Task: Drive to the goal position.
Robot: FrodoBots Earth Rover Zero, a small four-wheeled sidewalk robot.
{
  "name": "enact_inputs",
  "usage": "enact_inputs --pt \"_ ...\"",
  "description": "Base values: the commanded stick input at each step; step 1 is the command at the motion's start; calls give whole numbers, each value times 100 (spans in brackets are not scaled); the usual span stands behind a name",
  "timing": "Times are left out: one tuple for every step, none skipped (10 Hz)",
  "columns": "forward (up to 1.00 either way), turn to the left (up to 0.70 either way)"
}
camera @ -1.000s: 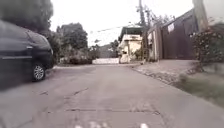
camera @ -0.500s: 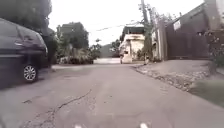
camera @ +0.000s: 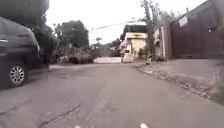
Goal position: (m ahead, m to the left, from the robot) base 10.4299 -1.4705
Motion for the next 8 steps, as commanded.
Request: enact_inputs --pt "100 0" --pt "100 0" --pt "100 0" --pt "100 0" --pt "100 0" --pt "100 0" --pt "100 0" --pt "100 0"
